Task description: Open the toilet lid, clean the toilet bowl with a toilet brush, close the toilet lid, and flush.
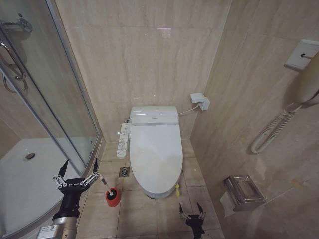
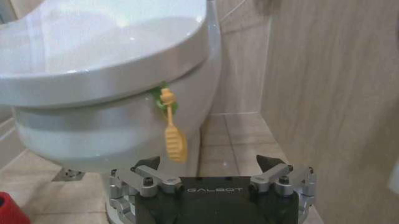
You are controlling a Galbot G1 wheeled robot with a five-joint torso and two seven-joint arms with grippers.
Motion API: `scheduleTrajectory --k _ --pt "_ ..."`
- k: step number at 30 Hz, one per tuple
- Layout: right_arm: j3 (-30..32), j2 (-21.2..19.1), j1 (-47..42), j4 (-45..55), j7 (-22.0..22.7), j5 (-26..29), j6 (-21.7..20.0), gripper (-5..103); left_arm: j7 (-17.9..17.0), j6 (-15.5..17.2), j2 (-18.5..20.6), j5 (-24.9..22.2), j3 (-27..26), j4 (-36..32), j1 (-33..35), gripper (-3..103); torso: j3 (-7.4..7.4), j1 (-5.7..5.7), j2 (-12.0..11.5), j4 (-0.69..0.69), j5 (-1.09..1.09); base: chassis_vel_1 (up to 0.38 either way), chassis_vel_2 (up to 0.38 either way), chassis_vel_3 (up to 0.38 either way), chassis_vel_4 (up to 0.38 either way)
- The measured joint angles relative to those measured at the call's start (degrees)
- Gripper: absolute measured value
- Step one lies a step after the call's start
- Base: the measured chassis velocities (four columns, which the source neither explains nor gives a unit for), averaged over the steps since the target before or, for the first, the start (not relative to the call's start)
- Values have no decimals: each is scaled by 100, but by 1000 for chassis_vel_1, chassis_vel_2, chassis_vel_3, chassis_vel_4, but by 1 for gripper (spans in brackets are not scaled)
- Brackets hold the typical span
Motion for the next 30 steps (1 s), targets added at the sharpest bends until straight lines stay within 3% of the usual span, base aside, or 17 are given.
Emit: scheduleTrajectory --k 9,16,30 --pt "-162 91 247 -143 45 -9 -61 100 0 0 0 0 0 0 0 100 0 0 0 0 0 0 0 0 0" --pt "-78 200 574 -510 60 -144 187 100 0 0 0 0 0 0 0 100 0 0 0 0 0 0 0 0 0" --pt "-42 178 839 -810 106 -319 289 100 0 0 0 0 0 0 0 100 0 0 0 0 0 0 0 0 0"
